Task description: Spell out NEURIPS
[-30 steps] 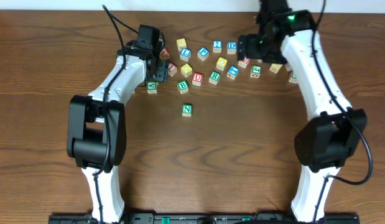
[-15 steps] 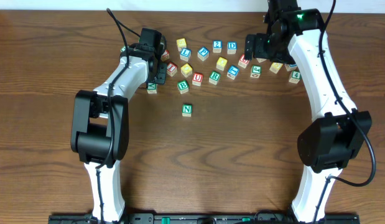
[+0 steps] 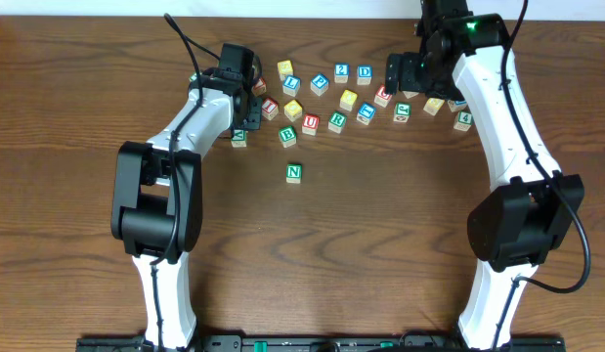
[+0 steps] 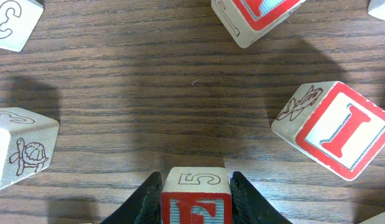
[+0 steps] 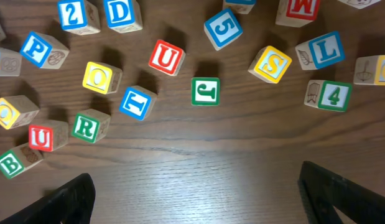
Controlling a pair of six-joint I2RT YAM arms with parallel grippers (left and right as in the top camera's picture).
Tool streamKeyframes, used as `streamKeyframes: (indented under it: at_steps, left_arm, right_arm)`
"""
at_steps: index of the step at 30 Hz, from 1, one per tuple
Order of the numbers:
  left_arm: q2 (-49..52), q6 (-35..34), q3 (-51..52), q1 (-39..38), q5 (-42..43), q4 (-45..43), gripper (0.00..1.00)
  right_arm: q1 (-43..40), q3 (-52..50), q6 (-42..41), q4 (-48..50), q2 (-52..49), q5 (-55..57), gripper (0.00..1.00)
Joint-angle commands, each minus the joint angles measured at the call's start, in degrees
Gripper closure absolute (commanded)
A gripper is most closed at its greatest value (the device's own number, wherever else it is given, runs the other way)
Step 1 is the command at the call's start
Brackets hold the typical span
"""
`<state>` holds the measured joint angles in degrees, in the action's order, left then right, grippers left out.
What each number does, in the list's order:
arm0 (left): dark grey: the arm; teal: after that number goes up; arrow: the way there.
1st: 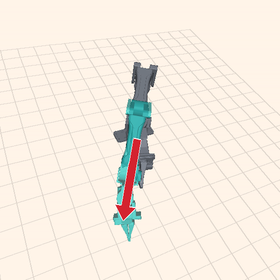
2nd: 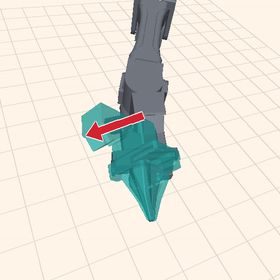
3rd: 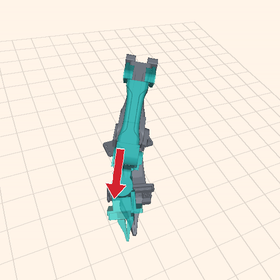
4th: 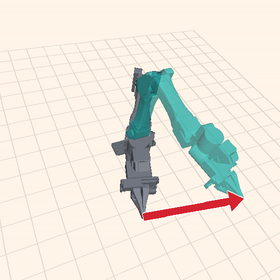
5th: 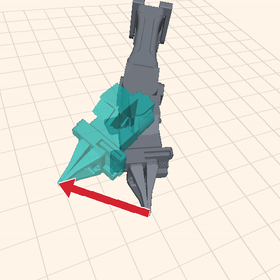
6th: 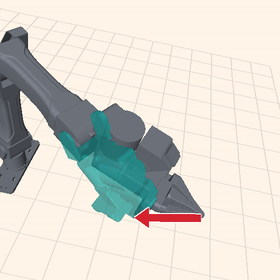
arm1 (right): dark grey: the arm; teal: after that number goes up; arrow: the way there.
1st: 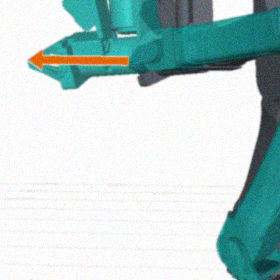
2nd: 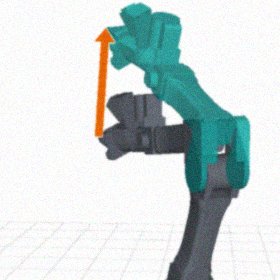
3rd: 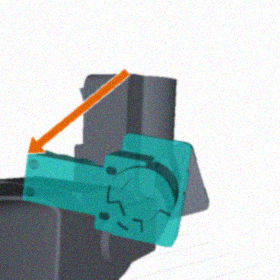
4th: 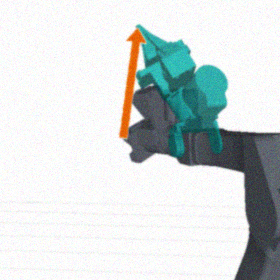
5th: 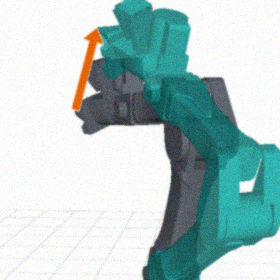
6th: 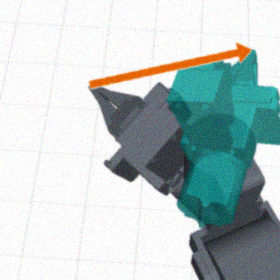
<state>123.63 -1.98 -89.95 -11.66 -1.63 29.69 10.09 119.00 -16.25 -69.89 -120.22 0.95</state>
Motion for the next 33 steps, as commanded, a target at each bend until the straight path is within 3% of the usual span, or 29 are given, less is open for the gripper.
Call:
streamKeyframes:
  at_steps: [1,8,18,24,33]
  left_arm:
    - [-0.1,-1.3,-0.4,0.2,0.1,0.0,0.68]
    - [-7.0,-3.6,-1.6,0.2,0.1,1.7,0.69]
    - [-22.2,-14.9,-1.6,-5.9,0.1,12.6,0.69]
    - [-22.7,-22.0,-1.1,-12.5,0.1,19.4,0.7]
    - [-18.6,-25.9,-0.2,-21.4,0.1,19.5,0.7]
  right_arm:
    - [-0.1,1.0,0.5,-0.2,1.6,1.3,0.01]
    - [-0.1,1.0,0.5,-0.2,1.6,1.5,0.01]
    - [-0.1,1.0,0.5,-0.2,1.6,1.5,0.01]
    - [-0.1,1.0,0.5,-0.2,1.6,1.5,0.01]
    - [-0.1,1.0,0.5,0.2,1.6,1.5,0.01]
